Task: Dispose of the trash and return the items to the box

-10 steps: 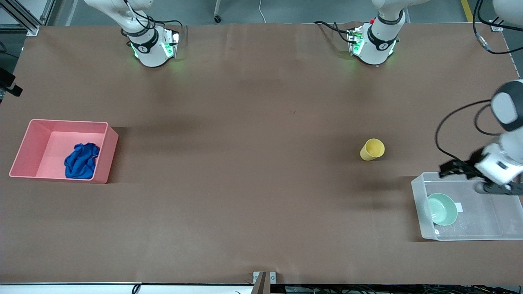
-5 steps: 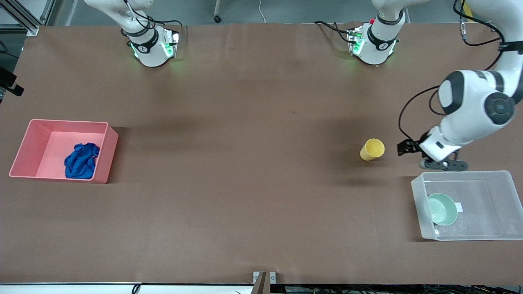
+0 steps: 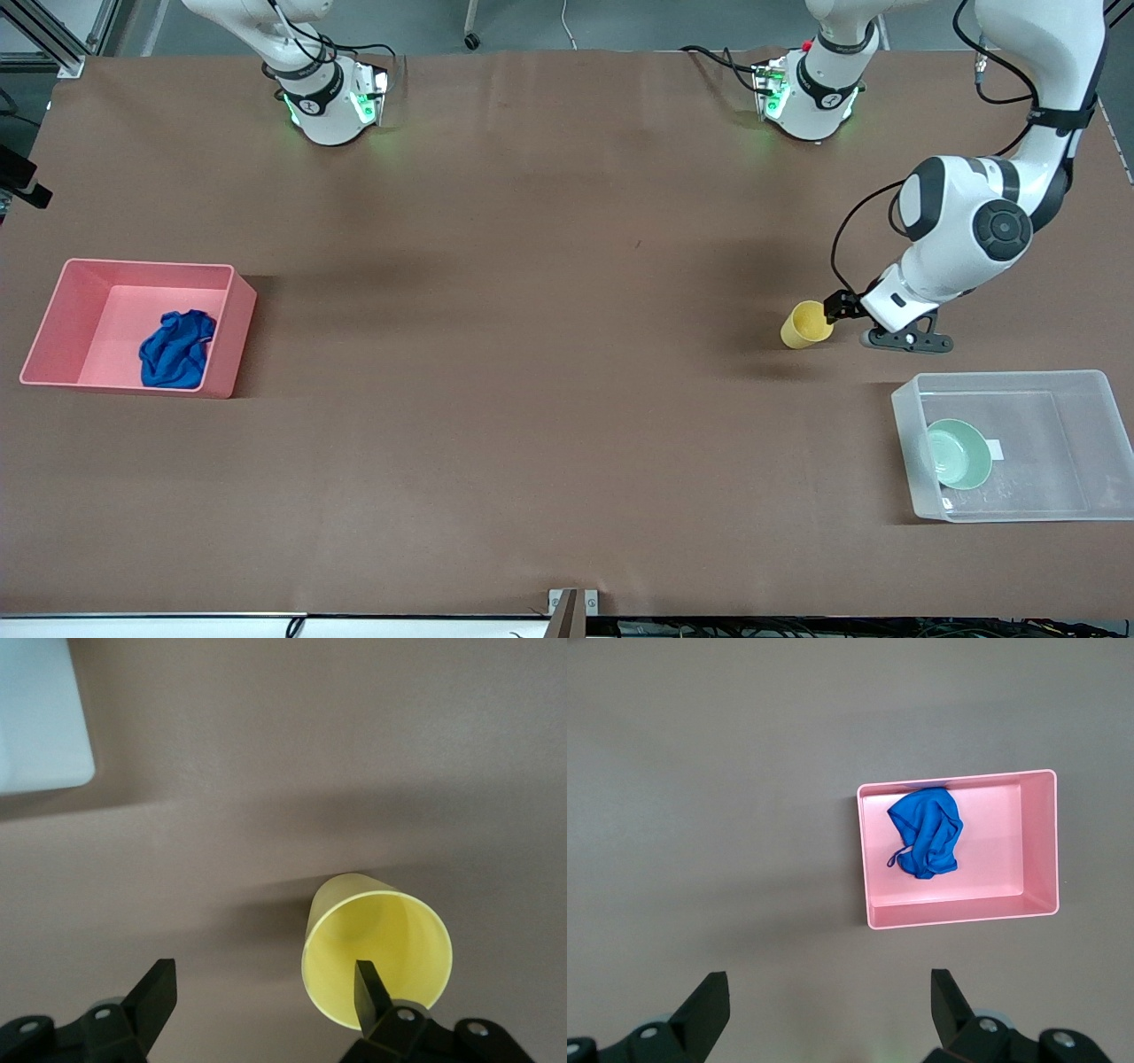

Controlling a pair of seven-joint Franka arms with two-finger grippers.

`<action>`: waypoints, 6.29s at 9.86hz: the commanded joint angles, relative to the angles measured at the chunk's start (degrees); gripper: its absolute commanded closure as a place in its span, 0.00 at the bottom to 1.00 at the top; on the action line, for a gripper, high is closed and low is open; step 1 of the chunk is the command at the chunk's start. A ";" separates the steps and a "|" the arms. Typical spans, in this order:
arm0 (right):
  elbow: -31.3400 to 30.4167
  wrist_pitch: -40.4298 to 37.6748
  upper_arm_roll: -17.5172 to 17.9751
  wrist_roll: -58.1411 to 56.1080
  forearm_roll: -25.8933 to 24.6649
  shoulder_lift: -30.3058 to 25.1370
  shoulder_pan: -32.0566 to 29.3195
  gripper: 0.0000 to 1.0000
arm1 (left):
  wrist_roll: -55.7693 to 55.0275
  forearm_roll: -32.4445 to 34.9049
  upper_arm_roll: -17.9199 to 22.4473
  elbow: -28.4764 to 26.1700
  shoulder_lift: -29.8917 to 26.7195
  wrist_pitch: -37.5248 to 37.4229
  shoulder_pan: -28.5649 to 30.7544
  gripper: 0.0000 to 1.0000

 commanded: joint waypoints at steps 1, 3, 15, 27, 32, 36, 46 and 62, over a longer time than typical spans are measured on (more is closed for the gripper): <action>0.78 -0.70 0.30 -0.06 -0.73 0.19 -0.19 0.00 | -0.48 0.28 -0.57 -1.02 3.33 3.13 0.47 0.11; 0.78 -0.70 0.30 -0.06 -0.82 0.19 -0.19 0.00 | -0.48 0.28 -0.65 -2.07 3.95 5.23 0.47 0.12; 0.69 -0.70 0.30 -0.06 -0.82 0.19 -0.19 0.00 | -1.80 0.28 -2.23 0.38 3.61 6.40 0.91 1.00; 0.69 -0.70 0.22 -0.06 -0.82 0.19 -0.28 0.00 | 20.41 4.23 3.02 58.63 29.05 -24.21 7.77 1.00; 0.69 -0.70 0.22 -0.06 -0.82 0.19 -0.28 0.00 | 23.60 4.41 4.44 58.40 36.28 -19.10 8.64 0.99; 0.69 -0.70 0.22 -0.06 -0.73 0.19 -0.28 0.00 | 22.90 4.59 4.44 58.04 36.48 -16.11 8.56 0.21; 0.60 -0.70 0.13 -0.15 -0.82 0.27 -0.37 0.00 | 5.60 4.59 -3.98 51.37 6.44 -41.73 5.74 0.00; 0.60 -0.70 0.04 -0.24 -0.82 0.36 -0.45 0.00 | -1.18 0.72 13.41 38.64 -19.33 -56.11 -16.23 0.00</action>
